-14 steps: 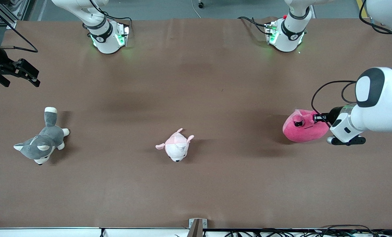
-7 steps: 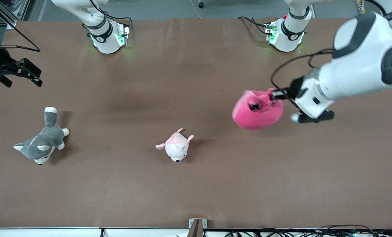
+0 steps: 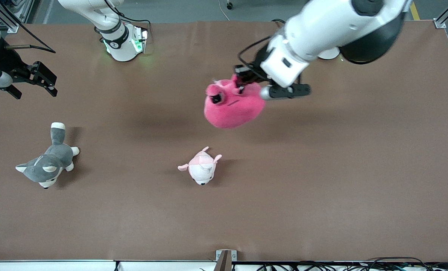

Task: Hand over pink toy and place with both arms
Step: 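Lift the pink plush with the left gripper toward the right gripper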

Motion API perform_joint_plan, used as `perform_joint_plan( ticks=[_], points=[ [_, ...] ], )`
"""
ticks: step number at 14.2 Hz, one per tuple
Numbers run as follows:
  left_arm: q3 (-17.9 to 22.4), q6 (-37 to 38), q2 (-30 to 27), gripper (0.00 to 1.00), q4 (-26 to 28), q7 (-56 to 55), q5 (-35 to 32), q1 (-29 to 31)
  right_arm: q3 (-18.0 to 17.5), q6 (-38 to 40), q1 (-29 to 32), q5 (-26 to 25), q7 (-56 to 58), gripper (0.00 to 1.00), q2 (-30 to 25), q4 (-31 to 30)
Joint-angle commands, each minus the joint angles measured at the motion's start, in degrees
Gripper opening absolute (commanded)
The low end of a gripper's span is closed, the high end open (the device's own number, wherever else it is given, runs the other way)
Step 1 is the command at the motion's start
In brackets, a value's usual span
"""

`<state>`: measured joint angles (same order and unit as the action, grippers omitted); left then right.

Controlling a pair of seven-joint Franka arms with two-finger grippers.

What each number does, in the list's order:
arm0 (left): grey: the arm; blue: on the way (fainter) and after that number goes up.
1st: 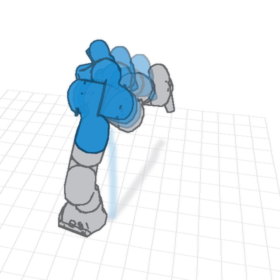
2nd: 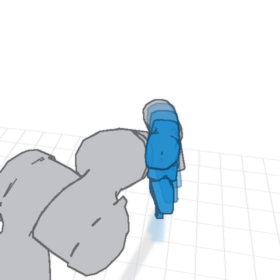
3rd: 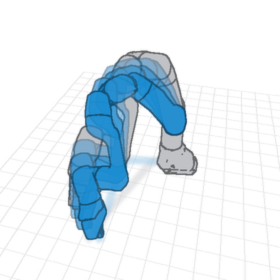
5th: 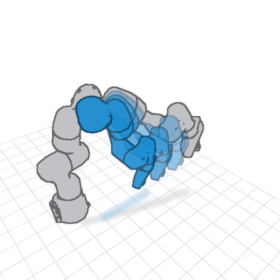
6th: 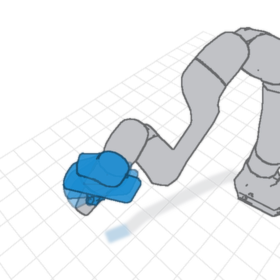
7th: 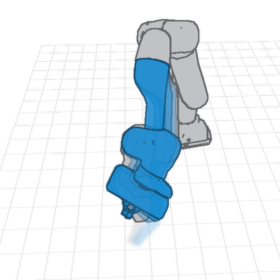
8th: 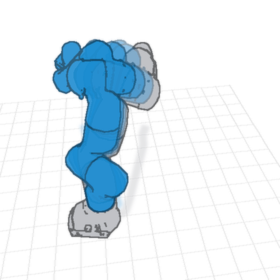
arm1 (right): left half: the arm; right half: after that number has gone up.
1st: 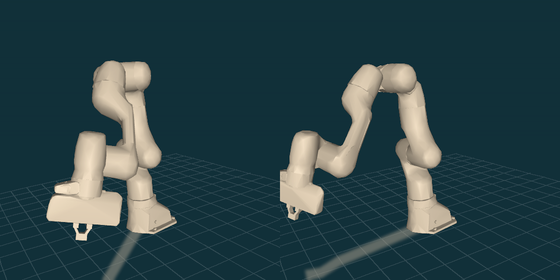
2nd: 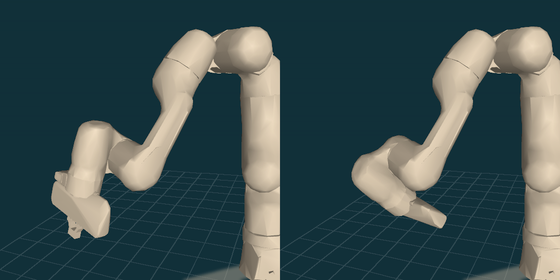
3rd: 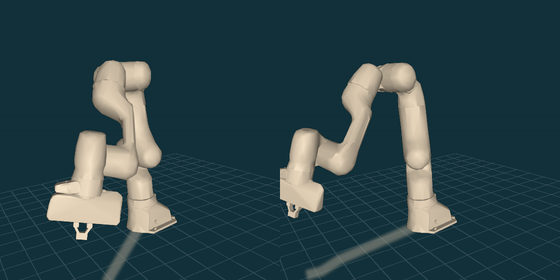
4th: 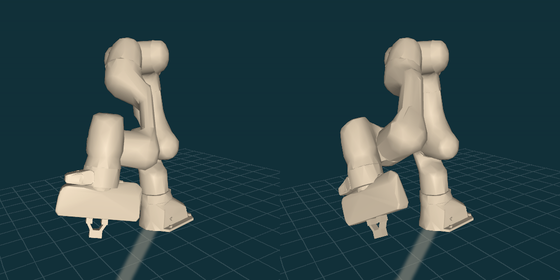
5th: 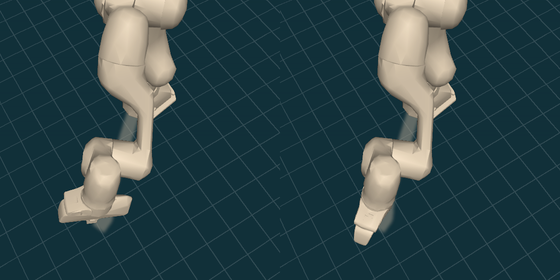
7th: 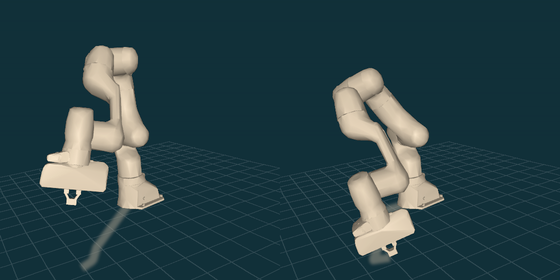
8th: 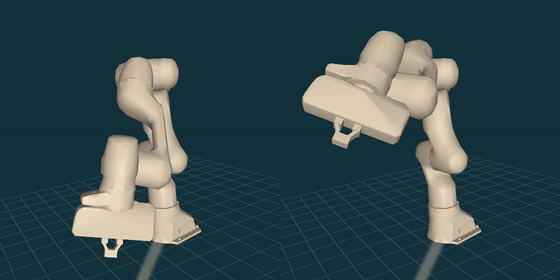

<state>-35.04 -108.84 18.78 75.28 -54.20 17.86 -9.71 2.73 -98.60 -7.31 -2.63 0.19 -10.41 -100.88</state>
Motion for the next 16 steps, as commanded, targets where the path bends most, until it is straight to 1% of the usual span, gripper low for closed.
perform_joint_plan(
  ticks=[1, 3, 7, 8, 9, 10, 11, 12, 14, 16],
  points=[
    [0.23, -10.22, 4.33, 0.0, -1.98, -3.97, 0.77, -6.78, 0.34, 3.4, -0.16, 0.34, 0.33, 1.0, 1.87, 1.02],
    [0.41, -16.2, 6.35, 0.0, -2.07, -5.73, 0.69, -10.66, 0.43, 3.77, -0.08, 0.17, 0.33, 1.0, 2.32, 1.47],
    [0.67, -24.91, 10.3, 0.0, -2.07, -5.74, 0.42, -15.23, 0.43, 4.73, -0.25, 0.17, 0.25, 1.0, 2.85, 1.47],
    [1.28, -26.76, 11.18, 0.0, -2.07, -5.74, 0.33, -16.64, 0.43, 4.73, -0.25, 0.34, 0.33, 1.0, 2.94, 1.47],
    [2.77, -27.3, 11.8, 0.0, -2.07, -5.65, 0.25, -18.05, 0.35, 4.99, -0.42, 1.3, 0.33, 1.0, 2.94, 1.38],
    [5.13, -27.48, 11.98, 0.0, -2.07, -5.39, 0.25, -20.24, 0.34, 5.0, -0.42, 3.83, 0.33, 0.94, 2.94, 1.38],
    [7.24, -27.48, 11.98, 0.0, -2.41, -5.3, 0.25, -22.17, 0.43, 5.08, -0.42, 6.82, -0.1, 0.8, 3.2, 1.38],
    [8.92, -27.48, 12.42, 0.0, -2.77, -5.3, 0.25, -23.84, 0.43, 5.17, -0.25, 9.8, -0.28, 0.73, 3.81, 1.21],
    [10.42, -27.48, 13.04, 0.0, -3.29, -5.3, 0.25, -25.35, 0.43, 5.17, 0.1, 15.08, -0.28, 0.71, 5.39, 1.21],
    [10.52, -27.48, 13.21, 0.0, -3.21, -5.3, 0.25, -25.36, 0.43, 5.09, -0.42, 18.17, -0.37, 0.71, 6.8, 1.21]
  ],
)
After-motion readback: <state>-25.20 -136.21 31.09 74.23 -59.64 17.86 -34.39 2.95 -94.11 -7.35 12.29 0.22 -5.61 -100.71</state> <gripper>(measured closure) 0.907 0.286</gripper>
